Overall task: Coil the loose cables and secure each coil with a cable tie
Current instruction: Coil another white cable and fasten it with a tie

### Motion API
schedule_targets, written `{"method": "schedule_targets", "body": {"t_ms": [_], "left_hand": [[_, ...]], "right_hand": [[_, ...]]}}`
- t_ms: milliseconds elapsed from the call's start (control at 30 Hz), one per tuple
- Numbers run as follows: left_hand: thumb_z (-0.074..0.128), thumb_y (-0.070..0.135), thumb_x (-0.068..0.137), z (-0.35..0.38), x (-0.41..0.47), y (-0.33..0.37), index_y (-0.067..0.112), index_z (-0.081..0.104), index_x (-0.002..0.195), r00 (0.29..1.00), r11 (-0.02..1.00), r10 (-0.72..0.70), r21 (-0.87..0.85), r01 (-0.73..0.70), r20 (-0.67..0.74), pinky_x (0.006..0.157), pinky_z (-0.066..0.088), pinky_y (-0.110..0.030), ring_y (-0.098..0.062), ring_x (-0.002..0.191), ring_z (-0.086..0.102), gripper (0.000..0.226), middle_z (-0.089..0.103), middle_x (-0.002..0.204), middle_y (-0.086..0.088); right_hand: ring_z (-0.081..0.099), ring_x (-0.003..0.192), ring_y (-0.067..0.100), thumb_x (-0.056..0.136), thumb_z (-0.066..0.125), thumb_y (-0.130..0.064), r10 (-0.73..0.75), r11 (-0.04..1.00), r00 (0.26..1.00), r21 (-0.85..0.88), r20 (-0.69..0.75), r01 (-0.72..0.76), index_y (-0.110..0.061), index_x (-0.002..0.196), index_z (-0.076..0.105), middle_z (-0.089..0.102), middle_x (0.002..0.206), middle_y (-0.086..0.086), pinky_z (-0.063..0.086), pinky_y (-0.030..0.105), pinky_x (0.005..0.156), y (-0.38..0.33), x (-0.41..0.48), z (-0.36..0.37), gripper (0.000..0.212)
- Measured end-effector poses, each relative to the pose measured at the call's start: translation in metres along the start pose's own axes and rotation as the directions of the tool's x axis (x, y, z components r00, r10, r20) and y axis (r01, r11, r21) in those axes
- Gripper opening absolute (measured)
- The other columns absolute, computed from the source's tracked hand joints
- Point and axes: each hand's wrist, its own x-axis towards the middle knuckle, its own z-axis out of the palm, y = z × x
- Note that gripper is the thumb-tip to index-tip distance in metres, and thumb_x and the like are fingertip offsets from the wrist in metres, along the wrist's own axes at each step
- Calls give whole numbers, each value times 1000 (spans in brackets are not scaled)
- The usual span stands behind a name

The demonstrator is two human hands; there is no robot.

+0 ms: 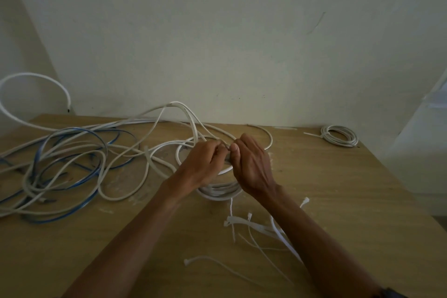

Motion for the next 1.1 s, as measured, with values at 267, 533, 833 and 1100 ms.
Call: {"method": "schedule_targets", "body": {"t_ms": [267,533,833,1100], "left_hand": [[43,50,104,2,-9,3,5,67,68,954,935,-288,-192,298,82,54,56,-33,-17,48,58,63,58,51,0],[33,39,108,5,-15,0,14,44,62,916,833,-373,-380,401,150,47,36,-28,-13,38,34,54,35,45,3],[28,26,106,-4,-16,-4,19,36,58,848,579,-444,-630,517,288,42,17,-22,-13,43,14,49,20,52,1],[30,25,106,-18,-16,-13,23,42,54,901,652,-392,-634,415,186,42,18,-21,-13,40,17,54,26,49,2]], "right_hand": [[43,66,19,103,34,-18,-3,992,998,-123,-60,-5,-9,75,59,52,72,6,37,36,62,0,-2,5,39],[39,65,16,103,34,-19,39,987,999,-154,-26,-42,-11,73,56,45,71,0,34,35,62,-2,0,8,38],[59,97,7,104,39,-31,374,848,895,301,243,-436,-13,121,63,60,106,-3,51,27,83,-20,27,-29,35],[69,77,18,101,54,-2,198,802,873,438,445,-405,-11,120,71,71,89,3,55,24,70,-35,61,-102,26]]}}
